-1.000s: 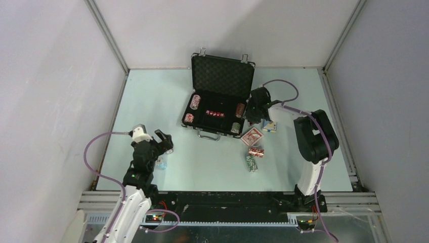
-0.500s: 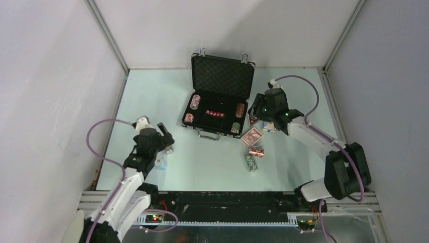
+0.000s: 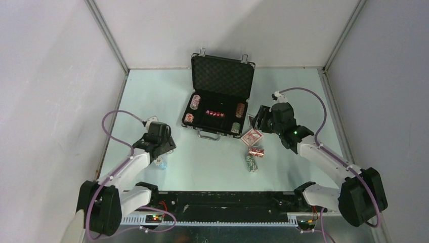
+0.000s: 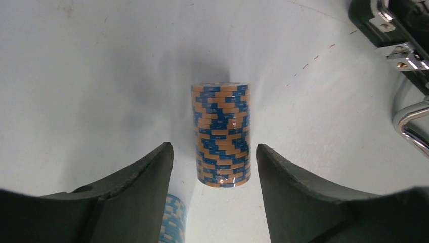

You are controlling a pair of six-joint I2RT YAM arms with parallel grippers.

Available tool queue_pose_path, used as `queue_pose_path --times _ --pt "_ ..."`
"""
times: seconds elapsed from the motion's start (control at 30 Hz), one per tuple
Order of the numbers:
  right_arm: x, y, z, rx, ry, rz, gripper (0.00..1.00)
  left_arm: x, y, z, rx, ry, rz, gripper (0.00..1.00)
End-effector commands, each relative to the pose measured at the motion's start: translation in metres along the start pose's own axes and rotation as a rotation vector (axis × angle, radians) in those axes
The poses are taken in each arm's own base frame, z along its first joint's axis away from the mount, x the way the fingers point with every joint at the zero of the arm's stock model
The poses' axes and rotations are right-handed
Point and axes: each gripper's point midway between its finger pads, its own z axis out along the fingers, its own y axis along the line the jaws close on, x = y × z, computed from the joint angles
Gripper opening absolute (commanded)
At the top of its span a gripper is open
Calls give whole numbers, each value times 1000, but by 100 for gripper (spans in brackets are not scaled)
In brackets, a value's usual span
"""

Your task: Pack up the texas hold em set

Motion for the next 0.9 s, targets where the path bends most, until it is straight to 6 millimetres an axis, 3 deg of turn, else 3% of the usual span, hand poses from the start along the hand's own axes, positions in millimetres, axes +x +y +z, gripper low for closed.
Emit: queue_pose_path --times 0.0,0.13,0.3,0.6,0.87 --pt "-7 9 -10 -59 -54 -30 55 -9 -11 4 8 13 13 66" --pt "1 7 -13 -72 -46 -33 55 -10 -17 8 12 36 32 53" --pt "6 8 -16 -92 -38 -43 55 -21 -36 3 107 27 71 30" --pt "12 12 -17 -130 -14 -78 54 -61 -95 -36 387 -69 97 28" --pt "16 16 -24 -150 0 -96 54 -107 -143 -52 544 -179 172 26"
